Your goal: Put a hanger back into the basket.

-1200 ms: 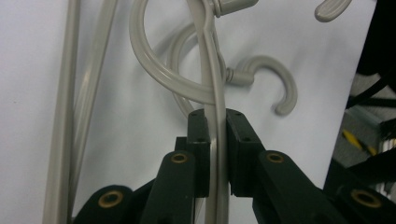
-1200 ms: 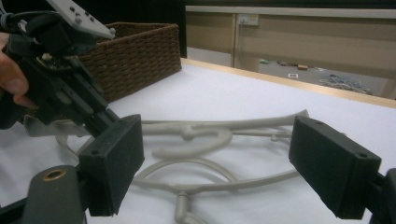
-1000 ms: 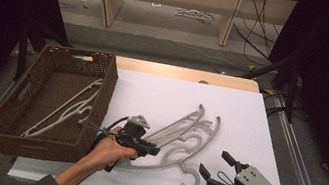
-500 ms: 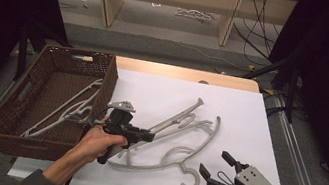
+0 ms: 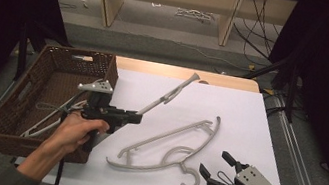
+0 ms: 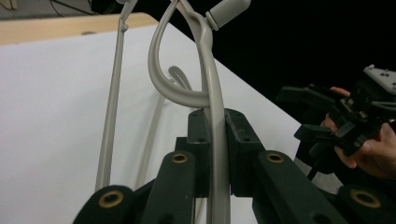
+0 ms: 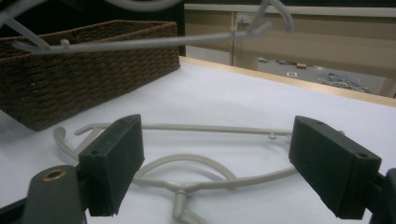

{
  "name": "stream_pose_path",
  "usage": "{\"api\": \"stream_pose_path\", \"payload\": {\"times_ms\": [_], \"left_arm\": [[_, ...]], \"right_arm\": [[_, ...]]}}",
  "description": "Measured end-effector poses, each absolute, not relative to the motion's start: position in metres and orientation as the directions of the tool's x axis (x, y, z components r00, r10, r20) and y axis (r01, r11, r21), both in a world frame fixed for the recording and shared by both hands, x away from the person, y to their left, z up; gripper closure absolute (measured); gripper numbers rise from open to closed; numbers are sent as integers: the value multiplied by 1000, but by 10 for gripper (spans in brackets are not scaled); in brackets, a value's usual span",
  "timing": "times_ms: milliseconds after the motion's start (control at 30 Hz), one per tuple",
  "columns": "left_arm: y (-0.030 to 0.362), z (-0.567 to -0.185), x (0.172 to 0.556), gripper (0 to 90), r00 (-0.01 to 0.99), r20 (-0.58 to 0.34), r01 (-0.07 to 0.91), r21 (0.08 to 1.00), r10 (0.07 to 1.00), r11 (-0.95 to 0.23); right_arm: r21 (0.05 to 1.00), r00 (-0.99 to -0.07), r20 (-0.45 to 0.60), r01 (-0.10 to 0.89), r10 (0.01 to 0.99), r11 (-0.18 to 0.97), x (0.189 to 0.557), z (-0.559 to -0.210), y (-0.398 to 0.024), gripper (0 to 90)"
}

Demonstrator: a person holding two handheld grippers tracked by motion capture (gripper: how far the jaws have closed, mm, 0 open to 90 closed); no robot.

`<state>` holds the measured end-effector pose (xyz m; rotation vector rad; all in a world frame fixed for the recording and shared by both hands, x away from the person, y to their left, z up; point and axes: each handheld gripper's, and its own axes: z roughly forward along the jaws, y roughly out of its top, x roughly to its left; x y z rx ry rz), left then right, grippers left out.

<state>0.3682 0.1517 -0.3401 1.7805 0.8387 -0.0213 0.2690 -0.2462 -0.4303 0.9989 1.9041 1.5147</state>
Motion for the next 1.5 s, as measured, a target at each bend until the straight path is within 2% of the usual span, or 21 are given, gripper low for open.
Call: {"api": "stream_pose_path", "payload": {"times_ms": [233,667,1200,1500], "left_arm": [[180,-321,368,815,743,-381,517,849,550,-110],[240,-313,368,815,695,-373,511,858,614,-57],[321,-321,362,815,656,-363,483,876,662,1],[351,-340,354,815,645,-343,488,872,682,-23]], "right_arm": [[966,-601,55,234,797,109,269,-430,-246,190],[968,-601,59,230,797,102,270,-432,-246,190],[964,-593,48,239,804,119,270,-432,-246,190],[960,-607,53,251,793,128,272,-434,-245,190]]}}
